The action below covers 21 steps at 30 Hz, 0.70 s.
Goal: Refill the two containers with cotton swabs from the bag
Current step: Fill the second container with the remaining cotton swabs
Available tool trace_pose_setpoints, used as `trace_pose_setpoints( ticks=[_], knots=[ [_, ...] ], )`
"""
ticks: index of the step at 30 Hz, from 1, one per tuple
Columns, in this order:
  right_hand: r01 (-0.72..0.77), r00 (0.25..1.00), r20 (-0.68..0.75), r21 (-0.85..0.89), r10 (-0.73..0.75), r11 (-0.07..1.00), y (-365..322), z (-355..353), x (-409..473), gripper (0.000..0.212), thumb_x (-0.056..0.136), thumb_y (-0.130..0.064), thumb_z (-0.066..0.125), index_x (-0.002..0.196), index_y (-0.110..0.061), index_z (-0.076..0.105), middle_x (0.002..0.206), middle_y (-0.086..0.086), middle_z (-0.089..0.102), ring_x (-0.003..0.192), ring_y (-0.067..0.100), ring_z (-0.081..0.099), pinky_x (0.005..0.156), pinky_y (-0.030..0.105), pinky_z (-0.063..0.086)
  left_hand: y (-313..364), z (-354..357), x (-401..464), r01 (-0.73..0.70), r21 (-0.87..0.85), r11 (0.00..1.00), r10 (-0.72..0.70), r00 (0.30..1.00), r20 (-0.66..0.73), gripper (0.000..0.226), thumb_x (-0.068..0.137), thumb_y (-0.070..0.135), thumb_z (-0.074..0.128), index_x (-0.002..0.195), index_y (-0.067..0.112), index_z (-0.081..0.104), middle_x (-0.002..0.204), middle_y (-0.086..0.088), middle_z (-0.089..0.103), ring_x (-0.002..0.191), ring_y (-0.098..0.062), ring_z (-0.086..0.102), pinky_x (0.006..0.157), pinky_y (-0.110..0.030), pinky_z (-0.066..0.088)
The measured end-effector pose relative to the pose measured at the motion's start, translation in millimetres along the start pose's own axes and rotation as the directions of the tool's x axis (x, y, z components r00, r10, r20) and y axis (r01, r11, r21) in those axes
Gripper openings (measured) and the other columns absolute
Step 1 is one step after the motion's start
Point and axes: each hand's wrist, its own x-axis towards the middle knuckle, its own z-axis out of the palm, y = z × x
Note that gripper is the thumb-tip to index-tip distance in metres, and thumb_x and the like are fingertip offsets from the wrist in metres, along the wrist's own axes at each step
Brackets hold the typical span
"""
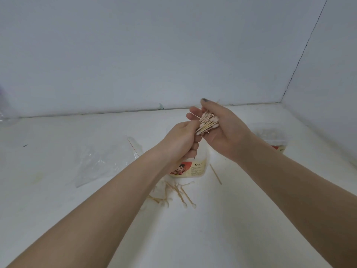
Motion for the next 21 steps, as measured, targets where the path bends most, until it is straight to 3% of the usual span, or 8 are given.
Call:
trace_pose_setpoints(
  ticks=[4,10,15,17,21],
  knots=[
    [0.001,0.999,-0.051,0.145,0.006,0.989,-3.1,-0.5,2.2,0.026,0.099,-0.026,0.062,0.079,-0.011,0.053,0.080,0.006,0.065,0.094,0.023,0.069,0.081,0.033,0.057,2.0,-3.9,3.5,0.041,-0.001,0.999,-0.041,0.999,-0.011,0.021,0.098,0.028,0.042,0.079,0.020,0.042,0.065,0.005,0.029,0.052,-0.012,0.018,0.042,-0.022,0.016],
    [0.079,0.980,-0.167,-0.195,-0.113,0.978,6.0,1.4,0.9,0.039,0.105,-0.026,0.043,0.076,-0.006,0.059,0.088,0.013,0.074,0.077,0.024,0.070,0.081,0.038,0.058,3.3,-6.9,3.4,0.087,-0.076,0.993,-0.093,0.993,-0.071,0.024,0.097,0.031,0.049,0.079,0.017,0.054,0.064,0.003,0.037,0.047,-0.009,0.024,0.040,-0.019,0.021],
    [0.072,0.980,-0.164,-0.223,-0.111,0.972,6.5,6.2,-0.4,0.044,0.106,-0.026,0.039,0.083,-0.003,0.068,0.096,0.017,0.074,0.084,0.026,0.068,0.086,0.035,0.057,3.7,-7.1,4.1,0.109,-0.100,0.989,-0.117,0.990,-0.074,0.032,0.099,0.038,0.046,0.078,0.020,0.061,0.063,0.000,0.045,0.044,-0.008,0.026,0.038,-0.017,0.021],
    [0.032,0.981,-0.174,-0.302,-0.088,0.953,6.0,5.5,-0.8,0.041,0.104,-0.024,0.041,0.085,-0.005,0.071,0.095,0.017,0.073,0.089,0.027,0.069,0.095,0.038,0.056,5.2,-6.9,4.6,0.099,-0.095,0.991,-0.108,0.990,-0.094,0.036,0.098,0.039,0.049,0.072,0.027,0.070,0.062,0.001,0.045,0.047,-0.009,0.025,0.038,-0.017,0.021],
    [-0.073,0.981,-0.195,-0.461,-0.021,0.885,6.5,1.4,-0.9,0.033,0.101,-0.028,0.044,0.101,-0.008,0.070,0.107,0.017,0.073,0.104,0.031,0.070,0.097,0.044,0.056,6.3,-7.8,5.3,0.055,-0.040,0.998,-0.059,0.991,-0.124,0.026,0.100,0.037,0.051,0.087,0.018,0.064,0.063,0.000,0.042,0.047,-0.011,0.027,0.037,-0.018,0.021]
  ],
)
